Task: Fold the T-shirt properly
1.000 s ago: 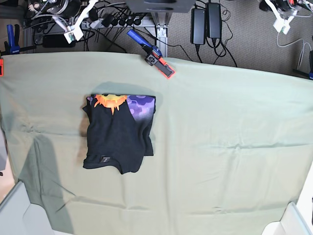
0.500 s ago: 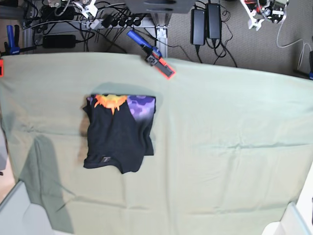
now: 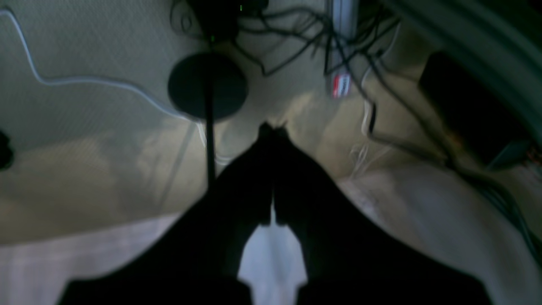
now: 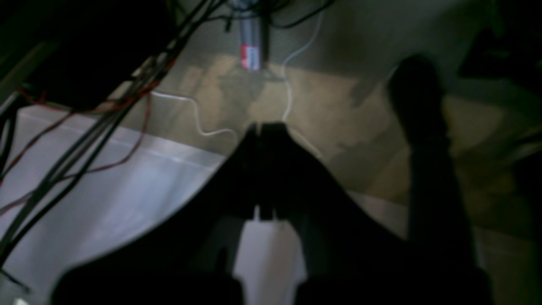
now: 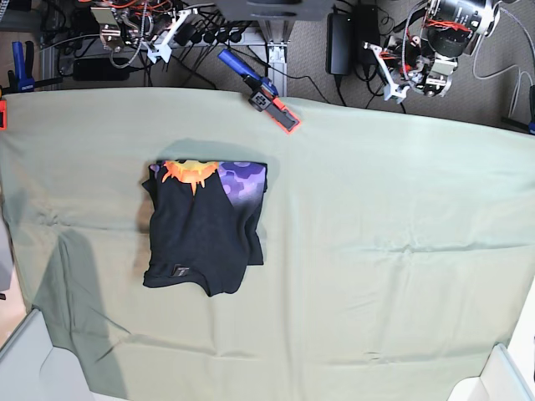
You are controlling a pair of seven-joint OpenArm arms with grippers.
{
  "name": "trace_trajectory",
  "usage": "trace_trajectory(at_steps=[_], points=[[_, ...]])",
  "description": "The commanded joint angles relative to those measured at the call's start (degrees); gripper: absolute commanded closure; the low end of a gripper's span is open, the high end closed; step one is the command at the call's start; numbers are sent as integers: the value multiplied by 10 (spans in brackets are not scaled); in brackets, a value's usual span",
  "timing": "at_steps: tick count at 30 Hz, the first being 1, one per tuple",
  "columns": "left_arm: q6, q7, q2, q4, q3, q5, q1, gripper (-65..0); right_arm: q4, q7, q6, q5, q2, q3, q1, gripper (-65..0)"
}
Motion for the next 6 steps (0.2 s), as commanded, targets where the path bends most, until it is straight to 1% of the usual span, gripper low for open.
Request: trace_trajectory(at_steps=[1, 3, 6], points=[[-2, 3, -3, 1, 7, -1, -5, 0, 3, -4, 24, -3, -2, 1, 2, 0], [-2, -11, 0, 1, 18, -1, -4, 0, 4, 9, 24, -14, -10, 1, 5, 0], [-2, -33, 8, 1, 17, -1, -5, 0, 14, 66, 25, -26, -18, 1, 5, 0]])
